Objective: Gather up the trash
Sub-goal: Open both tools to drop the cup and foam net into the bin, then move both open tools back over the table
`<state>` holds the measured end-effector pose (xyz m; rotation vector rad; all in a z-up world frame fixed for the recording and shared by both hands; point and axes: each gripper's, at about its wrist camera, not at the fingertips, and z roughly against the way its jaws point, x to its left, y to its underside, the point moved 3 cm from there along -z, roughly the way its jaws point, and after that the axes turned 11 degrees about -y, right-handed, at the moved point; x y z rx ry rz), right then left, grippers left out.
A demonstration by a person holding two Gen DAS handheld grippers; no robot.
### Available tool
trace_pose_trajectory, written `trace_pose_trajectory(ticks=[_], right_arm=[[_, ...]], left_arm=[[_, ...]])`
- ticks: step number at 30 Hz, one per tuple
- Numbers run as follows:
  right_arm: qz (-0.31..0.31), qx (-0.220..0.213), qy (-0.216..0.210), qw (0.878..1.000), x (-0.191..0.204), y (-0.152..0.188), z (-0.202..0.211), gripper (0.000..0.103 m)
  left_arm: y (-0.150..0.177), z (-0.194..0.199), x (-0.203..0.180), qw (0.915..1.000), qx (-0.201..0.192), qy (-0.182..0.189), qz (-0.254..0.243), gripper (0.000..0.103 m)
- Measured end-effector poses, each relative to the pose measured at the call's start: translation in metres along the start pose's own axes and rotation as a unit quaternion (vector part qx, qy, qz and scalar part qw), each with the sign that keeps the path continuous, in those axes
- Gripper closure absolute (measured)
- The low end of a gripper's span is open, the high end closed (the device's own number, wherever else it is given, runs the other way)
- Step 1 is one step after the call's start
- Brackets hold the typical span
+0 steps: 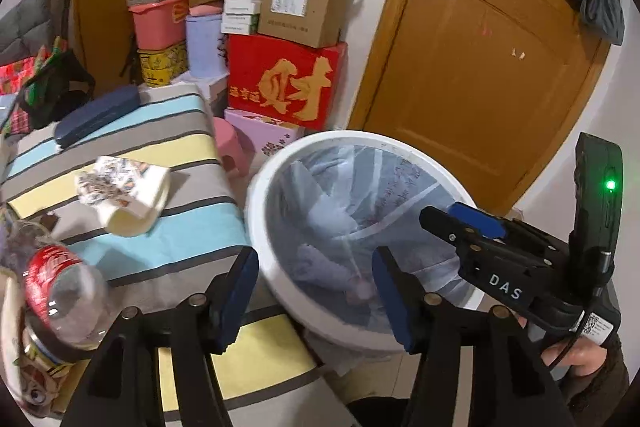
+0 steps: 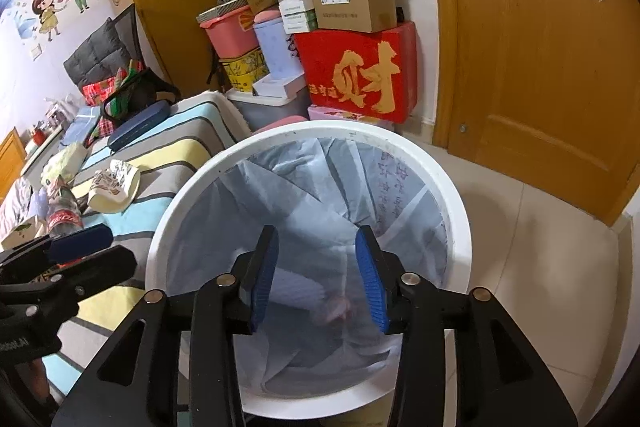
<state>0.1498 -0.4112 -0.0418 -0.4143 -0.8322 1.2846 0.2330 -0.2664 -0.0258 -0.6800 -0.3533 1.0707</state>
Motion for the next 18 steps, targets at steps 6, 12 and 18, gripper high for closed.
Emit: trace_pose_trajectory(ticks=[6,12,18], right_arm=[[0.0,-0.01,-0.002,1.0,0.009,0.001,0.007,0.046],[0.025,-0.025,-0.018,0.999,0.034,0.001,0.013,0.046],[0.047,-0.029,-0.049,0.997,0.062,0.004,0.015,0.046]], left_arm=[[0.005,0.022,0.023,0.9994,-0.017,-0.012,0.026,0.044],[0.018,0.053,0.05,0.9976,-0.04,-0.03,0.048,0.044],[0.032,0.087,0.09,0.993,-0.062,-0.057,0.082,0.044]])
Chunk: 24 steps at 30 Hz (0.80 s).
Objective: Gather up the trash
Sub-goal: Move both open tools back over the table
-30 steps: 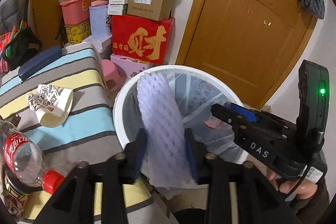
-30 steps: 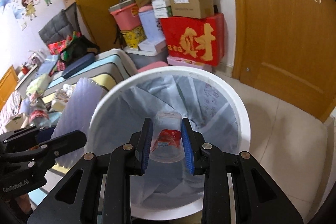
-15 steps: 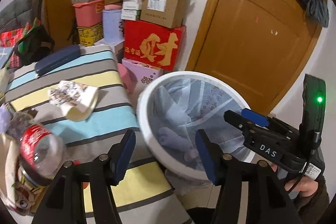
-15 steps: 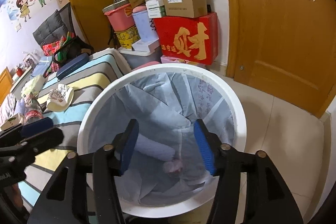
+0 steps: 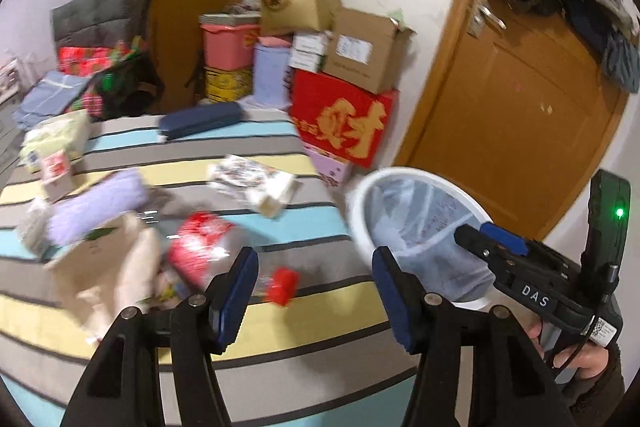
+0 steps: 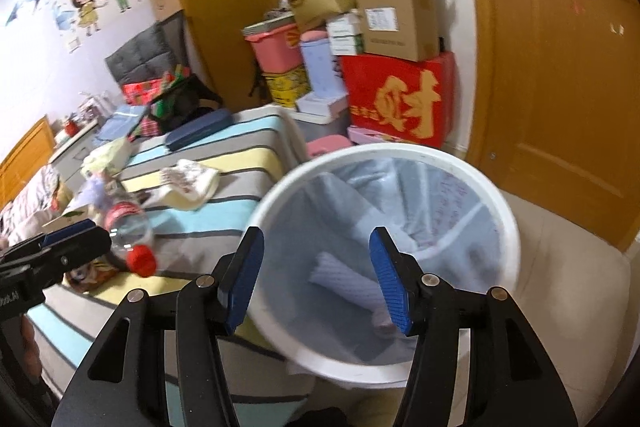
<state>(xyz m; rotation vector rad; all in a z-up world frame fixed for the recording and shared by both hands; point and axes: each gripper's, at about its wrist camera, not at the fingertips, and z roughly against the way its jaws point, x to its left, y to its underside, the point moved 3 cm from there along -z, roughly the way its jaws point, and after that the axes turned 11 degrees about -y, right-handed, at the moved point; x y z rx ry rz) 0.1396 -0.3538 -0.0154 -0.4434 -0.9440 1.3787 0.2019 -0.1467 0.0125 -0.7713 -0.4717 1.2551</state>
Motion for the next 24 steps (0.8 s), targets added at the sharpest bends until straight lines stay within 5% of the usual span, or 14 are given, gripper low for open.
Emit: trace_pose_trajectory(ticks=[24], right_arm=[[0.108,0.03,-0.085,0.99,0.113,-0.006,-0.051,0.046]], left_arm=[[0.018,0.045,0.19,0.9849,-0.017,-0.148,0.089,0.039]])
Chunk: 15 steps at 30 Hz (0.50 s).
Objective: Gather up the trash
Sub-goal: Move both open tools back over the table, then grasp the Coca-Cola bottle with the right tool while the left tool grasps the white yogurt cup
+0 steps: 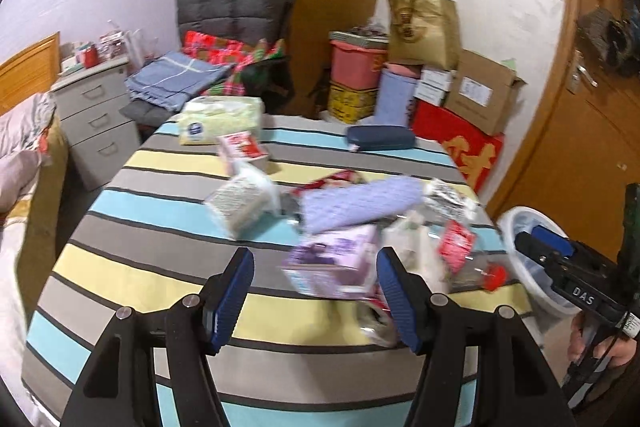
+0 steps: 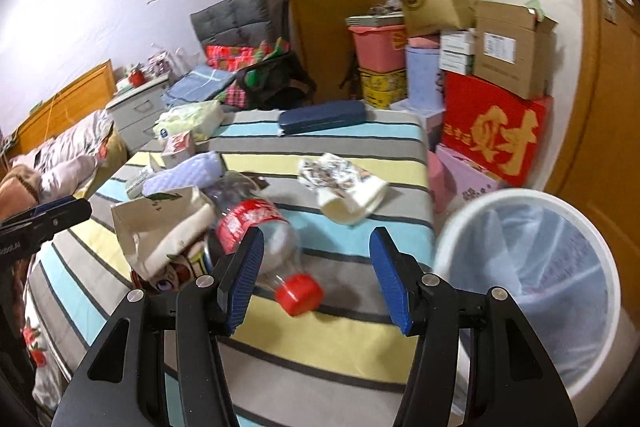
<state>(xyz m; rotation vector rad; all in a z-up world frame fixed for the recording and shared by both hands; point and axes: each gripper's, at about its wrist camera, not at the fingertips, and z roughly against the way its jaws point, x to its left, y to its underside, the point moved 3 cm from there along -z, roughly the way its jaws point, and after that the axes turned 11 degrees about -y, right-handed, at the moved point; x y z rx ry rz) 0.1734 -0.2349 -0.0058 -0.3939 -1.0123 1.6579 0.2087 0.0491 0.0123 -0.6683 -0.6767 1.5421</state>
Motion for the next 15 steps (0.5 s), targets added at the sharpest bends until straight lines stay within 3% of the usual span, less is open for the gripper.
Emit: trace_pose_trajectory(ticks=[6,15], right_arm=[[0.009,0.012,-0.012,1.0,0.009,-0.01,-0.02,0.046],[0.034,0.057,-0.026,0.997,0.014,-0.014,-0.05,0.045]], left_arm=[[-0.01,-0.024,0.029,0.9999,0.011,-0.011,0.007,0.038],[-0.03,-0.081,0.047,0.998,0.044,-0.04,-0.022,0.034]])
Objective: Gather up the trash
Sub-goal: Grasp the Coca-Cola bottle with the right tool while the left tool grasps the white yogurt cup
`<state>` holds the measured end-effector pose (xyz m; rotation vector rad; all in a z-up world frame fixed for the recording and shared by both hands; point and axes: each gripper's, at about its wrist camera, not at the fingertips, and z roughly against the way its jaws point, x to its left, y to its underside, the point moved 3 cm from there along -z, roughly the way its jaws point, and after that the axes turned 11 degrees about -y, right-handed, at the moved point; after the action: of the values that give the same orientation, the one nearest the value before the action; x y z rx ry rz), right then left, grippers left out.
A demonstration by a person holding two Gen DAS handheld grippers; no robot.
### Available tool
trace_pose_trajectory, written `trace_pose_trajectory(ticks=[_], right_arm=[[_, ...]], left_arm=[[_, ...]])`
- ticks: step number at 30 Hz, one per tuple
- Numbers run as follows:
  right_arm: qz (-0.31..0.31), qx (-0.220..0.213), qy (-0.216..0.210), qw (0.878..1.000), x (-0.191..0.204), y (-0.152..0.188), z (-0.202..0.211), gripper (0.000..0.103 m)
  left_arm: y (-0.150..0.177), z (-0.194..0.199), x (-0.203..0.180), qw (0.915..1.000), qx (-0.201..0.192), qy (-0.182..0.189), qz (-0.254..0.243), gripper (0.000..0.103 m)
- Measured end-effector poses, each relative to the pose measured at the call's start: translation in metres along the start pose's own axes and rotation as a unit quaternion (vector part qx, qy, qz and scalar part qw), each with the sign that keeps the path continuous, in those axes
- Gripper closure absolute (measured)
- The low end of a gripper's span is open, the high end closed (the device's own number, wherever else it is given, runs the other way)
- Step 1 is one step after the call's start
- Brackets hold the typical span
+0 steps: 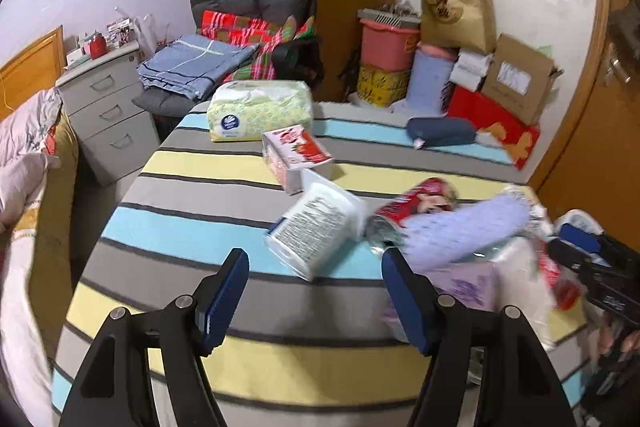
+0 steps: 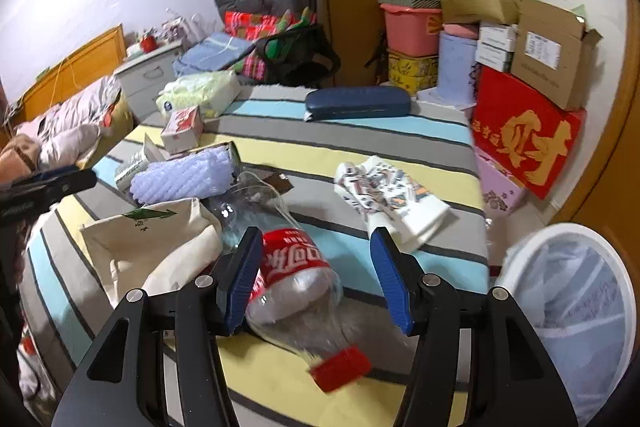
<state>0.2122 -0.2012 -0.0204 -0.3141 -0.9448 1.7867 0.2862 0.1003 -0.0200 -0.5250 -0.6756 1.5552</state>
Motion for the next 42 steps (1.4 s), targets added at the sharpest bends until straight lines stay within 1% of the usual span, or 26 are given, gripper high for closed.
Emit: trace_pose_trajectory(ticks=[2,3,4,9,11,13,15,17,20,23,24,29,30,32,33,35,38,42], right_arm=[[0.004,0.008,-0.019,1.0,0.002,-0.002,-0.003,0.044],[0.009,0.013,-0.024,1.0,0.003,-0.003,-0.004,0.042],[0.017,0.019,-0.029,0.999,0.005,-0.003,-0.007,0.038],[0.049,0.057,-0.043,0.996,0.014,-0.002,-0.018,0.037],[0.058,0.07,-0.041,0.995,0.014,-0.002,-0.022,0.037],[0.06,0.074,-0.027,0.995,0.013,-0.001,-0.022,0.037],[0.049,0.088,-0.018,0.995,0.008,0.0,-0.024,0.037],[0.028,0.096,-0.012,0.995,0.003,0.004,-0.021,0.037],[0.018,0.095,-0.006,0.995,0.0,0.007,-0.017,0.038],[0.006,0.094,-0.003,0.996,-0.001,0.008,-0.016,0.039],[0.003,0.092,-0.003,0.996,-0.002,0.007,-0.017,0.039],[-0.007,0.087,0.0,0.996,-0.001,0.009,-0.017,0.039],[-0.01,0.086,0.001,0.996,-0.001,0.01,-0.016,0.039],[-0.015,0.083,0.002,0.996,-0.002,0.01,-0.016,0.039],[-0.018,0.081,0.002,0.997,-0.002,0.011,-0.016,0.039],[-0.024,0.076,0.003,0.997,-0.002,0.012,-0.016,0.039],[-0.028,0.068,0.008,0.997,-0.001,0.013,-0.015,0.039],[-0.036,0.06,0.008,0.998,0.001,0.016,-0.012,0.039]], left_arm=[[-0.003,-0.007,-0.002,0.9999,0.0,0.006,-0.011,0.034],[-0.005,-0.011,-0.003,0.9998,0.002,0.013,-0.017,0.034],[-0.008,-0.016,-0.003,0.9997,0.006,0.014,-0.019,0.034],[-0.016,-0.039,-0.004,0.9994,0.017,0.014,-0.027,0.034],[-0.017,-0.047,-0.006,0.9991,0.022,0.017,-0.032,0.034],[-0.017,-0.056,-0.009,0.9987,0.031,0.018,-0.036,0.034],[-0.016,-0.065,-0.01,0.9983,0.04,0.014,-0.04,0.034],[-0.015,-0.07,-0.011,0.998,0.043,0.019,-0.043,0.034],[-0.014,-0.076,-0.016,0.9973,0.048,0.023,-0.051,0.034],[-0.013,-0.082,-0.022,0.9958,0.056,0.025,-0.069,0.034],[-0.013,-0.083,-0.023,0.9959,0.055,0.022,-0.068,0.034],[-0.015,-0.085,-0.024,0.996,0.057,0.034,-0.06,0.034],[-0.015,-0.084,-0.022,0.9964,0.056,0.036,-0.053,0.035],[-0.014,-0.08,-0.021,0.9961,0.054,0.051,-0.048,0.04],[-0.014,-0.079,-0.021,0.9959,0.055,0.05,-0.05,0.043],[-0.012,-0.077,-0.021,0.9959,0.056,0.047,-0.053,0.047],[-0.011,-0.073,-0.022,0.9961,0.055,0.047,-0.05,0.051],[-0.009,-0.063,-0.02,0.9969,0.049,0.051,-0.036,0.052]])
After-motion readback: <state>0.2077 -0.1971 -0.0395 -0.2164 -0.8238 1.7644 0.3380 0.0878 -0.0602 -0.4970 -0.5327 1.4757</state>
